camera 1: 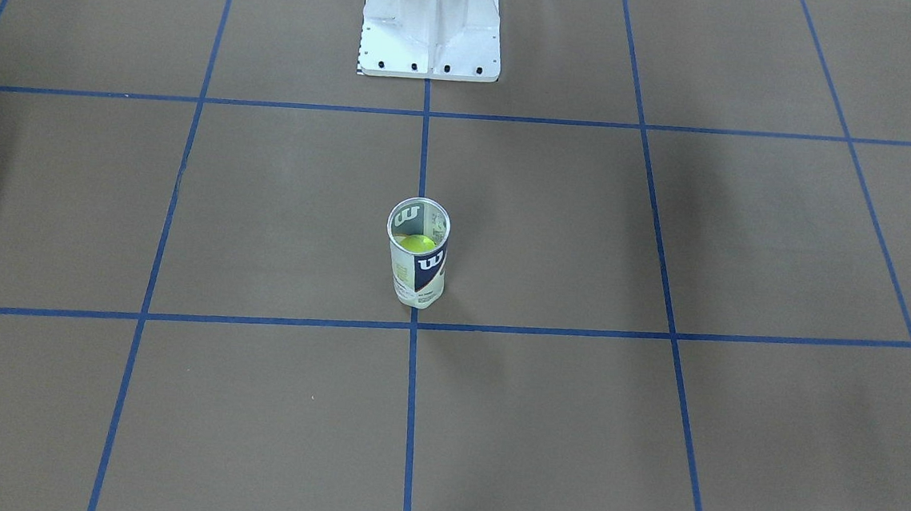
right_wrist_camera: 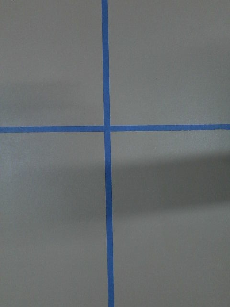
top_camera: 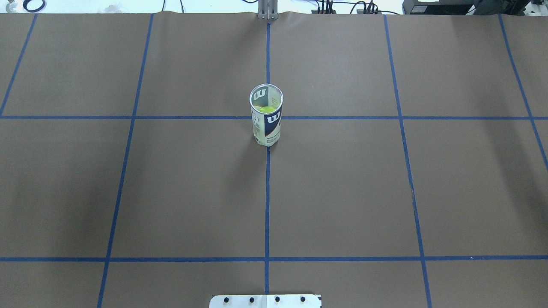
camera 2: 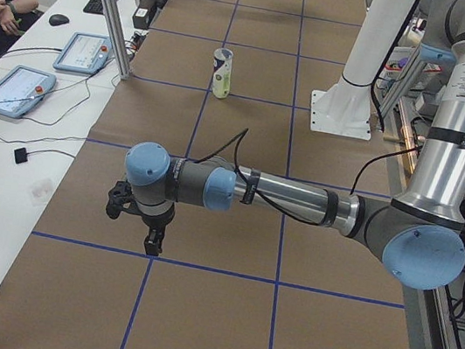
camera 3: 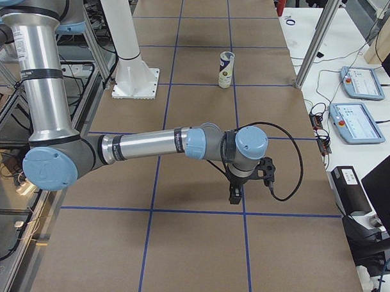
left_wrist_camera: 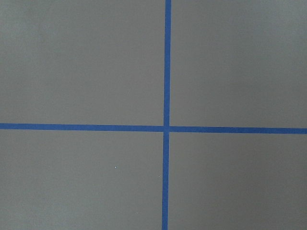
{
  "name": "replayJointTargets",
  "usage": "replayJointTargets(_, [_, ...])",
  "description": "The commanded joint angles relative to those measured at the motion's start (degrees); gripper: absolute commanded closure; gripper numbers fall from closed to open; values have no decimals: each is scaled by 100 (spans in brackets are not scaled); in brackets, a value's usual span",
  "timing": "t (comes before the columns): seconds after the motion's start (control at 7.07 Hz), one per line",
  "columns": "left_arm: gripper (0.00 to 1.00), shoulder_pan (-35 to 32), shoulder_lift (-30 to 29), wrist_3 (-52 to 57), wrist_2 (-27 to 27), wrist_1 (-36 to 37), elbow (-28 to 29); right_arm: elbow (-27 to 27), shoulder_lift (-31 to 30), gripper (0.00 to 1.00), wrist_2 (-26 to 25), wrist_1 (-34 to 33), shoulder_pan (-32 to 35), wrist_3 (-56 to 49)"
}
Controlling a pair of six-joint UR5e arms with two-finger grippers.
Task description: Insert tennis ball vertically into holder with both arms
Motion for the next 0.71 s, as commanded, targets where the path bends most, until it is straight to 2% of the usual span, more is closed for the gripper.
replayJointTargets(0.0, [0, 2, 26, -9, 10, 1, 1, -5, -27, 0, -16, 0, 0, -2])
replayJointTargets(0.28, [0, -7, 26, 0, 10, -7, -7, -5, -159, 0, -34, 131, 0, -81])
replayJointTargets(0.57, [0, -7, 17, 0, 221, -8, -25, -14, -474, 0, -42, 699, 0, -81])
